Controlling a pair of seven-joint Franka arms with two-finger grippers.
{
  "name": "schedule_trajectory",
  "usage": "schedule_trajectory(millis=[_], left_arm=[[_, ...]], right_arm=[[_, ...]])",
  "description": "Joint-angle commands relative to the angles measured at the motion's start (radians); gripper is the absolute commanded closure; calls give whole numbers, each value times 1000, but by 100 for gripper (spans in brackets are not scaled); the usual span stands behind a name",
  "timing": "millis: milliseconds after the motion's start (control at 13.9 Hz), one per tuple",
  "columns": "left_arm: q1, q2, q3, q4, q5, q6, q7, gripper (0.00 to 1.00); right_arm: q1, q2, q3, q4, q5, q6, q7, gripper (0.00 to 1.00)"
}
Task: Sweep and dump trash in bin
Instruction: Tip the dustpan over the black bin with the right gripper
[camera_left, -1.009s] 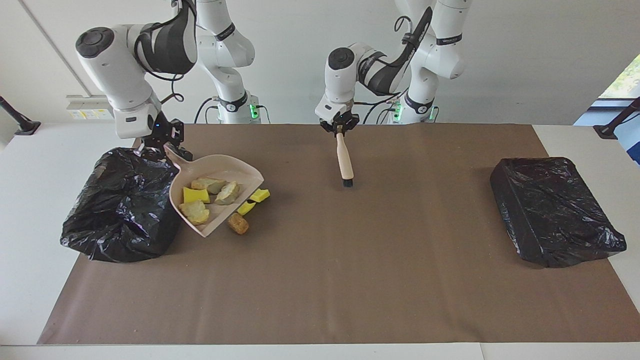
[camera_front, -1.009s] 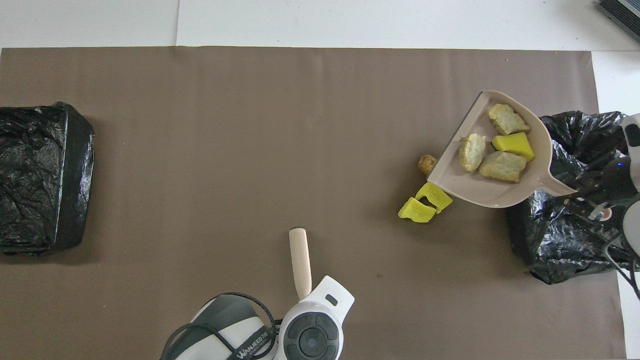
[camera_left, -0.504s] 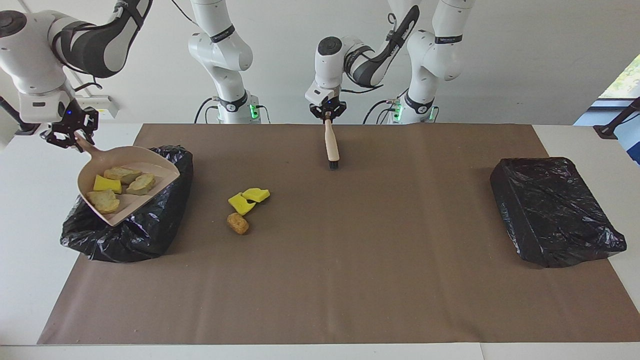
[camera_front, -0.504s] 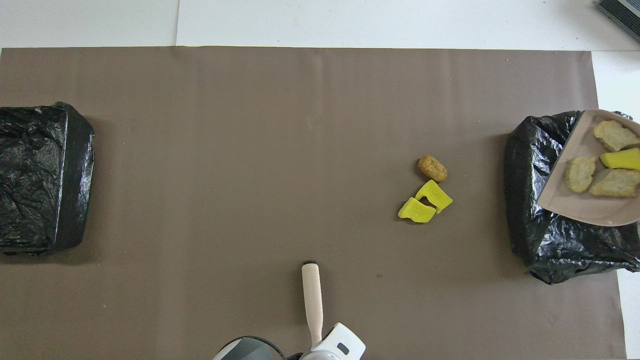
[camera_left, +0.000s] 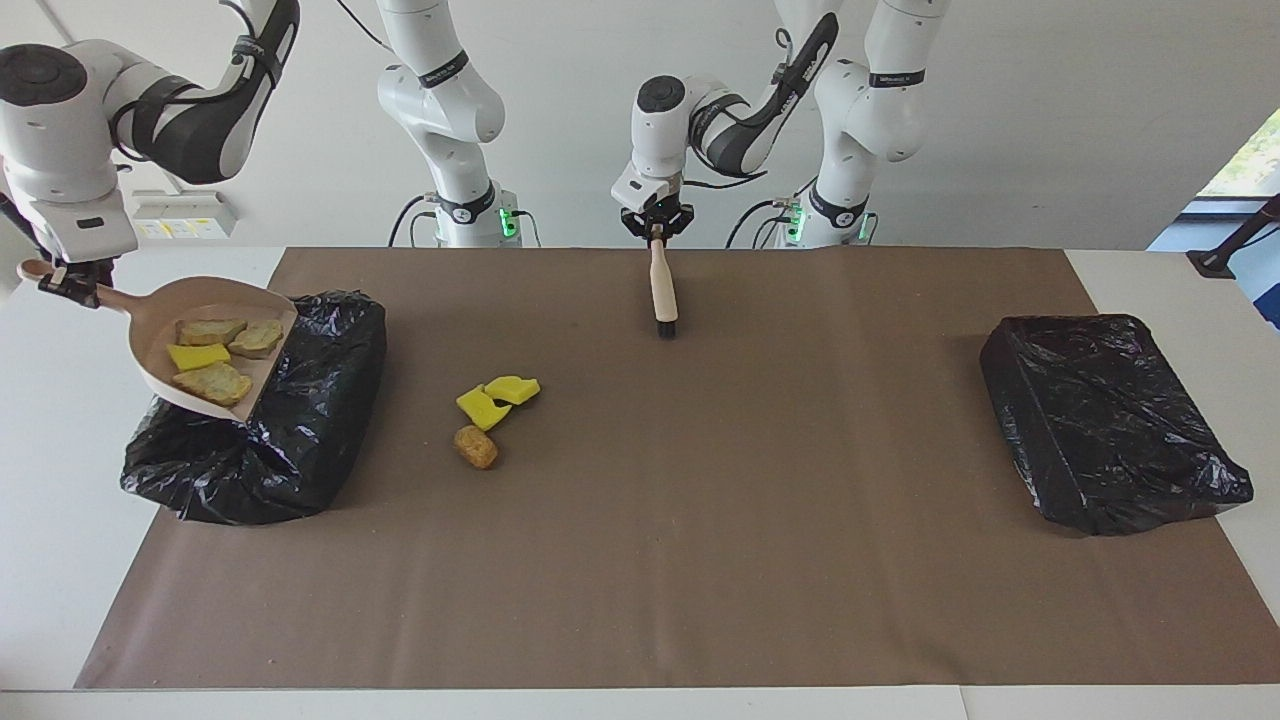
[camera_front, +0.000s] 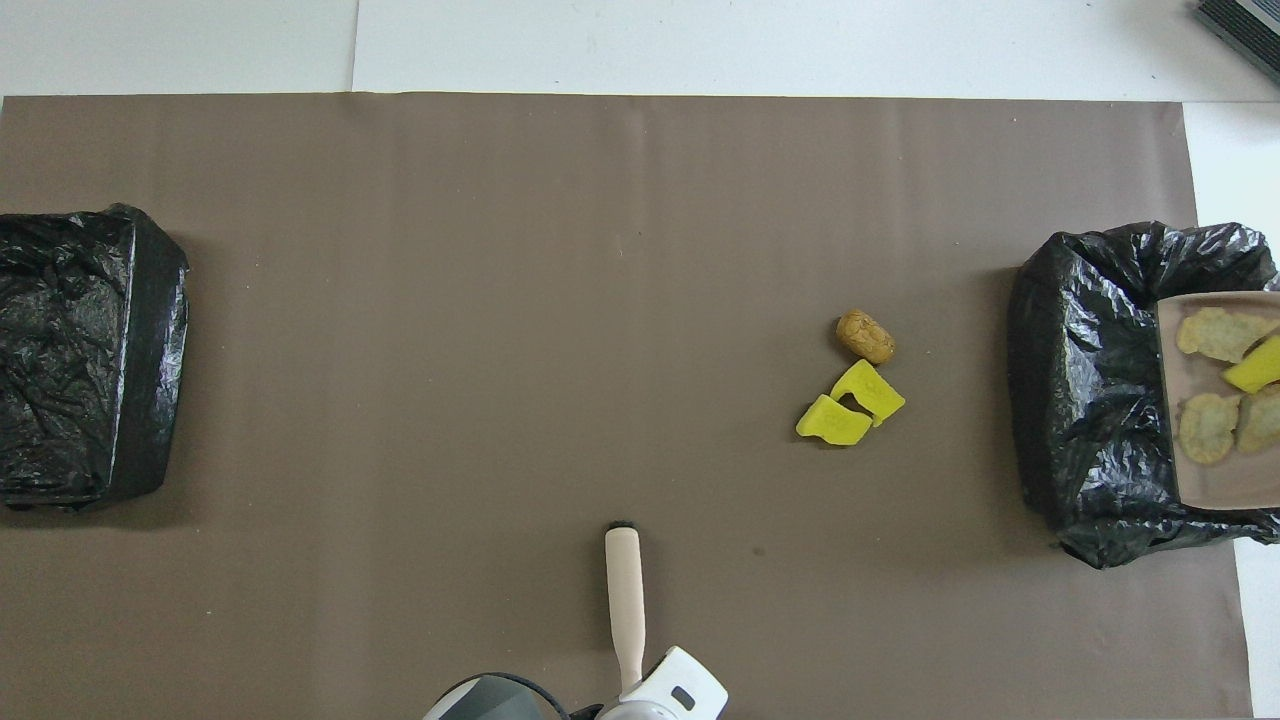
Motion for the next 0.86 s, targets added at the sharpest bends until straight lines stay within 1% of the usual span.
schedule_trajectory(millis=[0,72,216,288,360,432,504,649,721,793], left_arm=[[61,-12,18,36,-14,12,145,0],[121,-1,17,69,-14,1,205,0],[167,31,20,138,-2,-20,331,0],[217,51,23,184,0,-52,408,0],[282,71,23,249,26,-91,466,0],[337,105,23,316,88,-115,534,0],[385,157,21,399,139,-126,584,0],[466,247,23,574,175,-184,617,0],[508,267,23,646,175,-223,657,0],[552,260,24,695,175,-250,709,0]], right_arm=[[6,22,23,9,-81,79,-161,100],[14,25,23,9,-99,102,-170,100],[25,25,28,8,-198,108,-177,100],[46,25,31,8,-240,117,-180,100],[60,25,30,8,-272,117,-181,100],[63,25,31,8,-323,117,-192,100],[69,23,34,8,-367,119,-196,100],[79,1,36,15,-404,114,-201,100],[79,-27,36,12,-403,104,-206,100],[77,-47,36,11,-400,96,-207,100]])
